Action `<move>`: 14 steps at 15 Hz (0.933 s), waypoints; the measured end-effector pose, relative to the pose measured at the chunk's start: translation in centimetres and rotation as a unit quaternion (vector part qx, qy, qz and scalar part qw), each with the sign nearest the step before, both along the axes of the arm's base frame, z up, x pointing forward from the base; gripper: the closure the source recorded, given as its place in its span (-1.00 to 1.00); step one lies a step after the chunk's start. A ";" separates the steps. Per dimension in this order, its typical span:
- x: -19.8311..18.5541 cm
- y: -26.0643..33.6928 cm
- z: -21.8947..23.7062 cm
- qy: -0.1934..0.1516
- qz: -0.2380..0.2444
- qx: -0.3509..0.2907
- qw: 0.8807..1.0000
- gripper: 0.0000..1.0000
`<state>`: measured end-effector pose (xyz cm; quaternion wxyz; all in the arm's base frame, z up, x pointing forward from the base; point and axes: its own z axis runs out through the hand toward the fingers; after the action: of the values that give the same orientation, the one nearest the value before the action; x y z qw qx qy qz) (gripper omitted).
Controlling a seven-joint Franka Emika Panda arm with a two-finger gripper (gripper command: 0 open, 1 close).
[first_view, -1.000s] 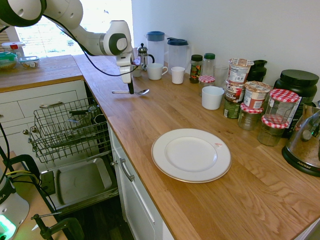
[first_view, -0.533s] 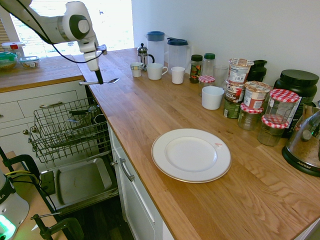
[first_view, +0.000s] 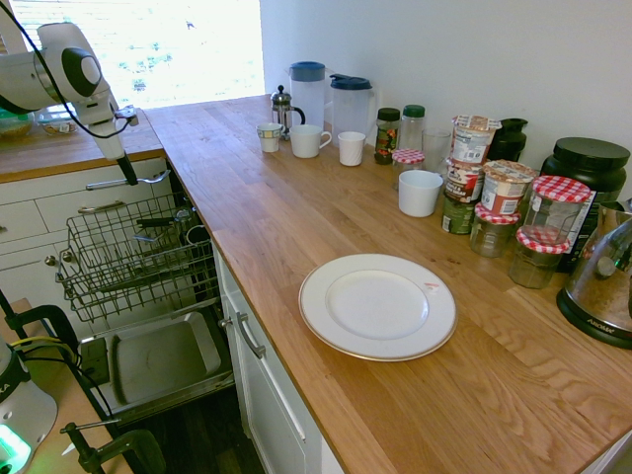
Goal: Put the spoon in the dishwasher
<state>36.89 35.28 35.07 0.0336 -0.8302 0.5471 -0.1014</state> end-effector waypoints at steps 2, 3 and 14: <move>-0.9 0.1 -3.0 0.006 0.005 -0.012 1.000 1.00; -0.9 0.2 -4.4 0.010 0.004 -0.016 1.000 1.00; -0.7 0.3 -19.9 0.053 -0.009 -0.023 0.998 1.00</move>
<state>36.15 35.59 15.14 -0.0153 -0.8302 0.5527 -0.0705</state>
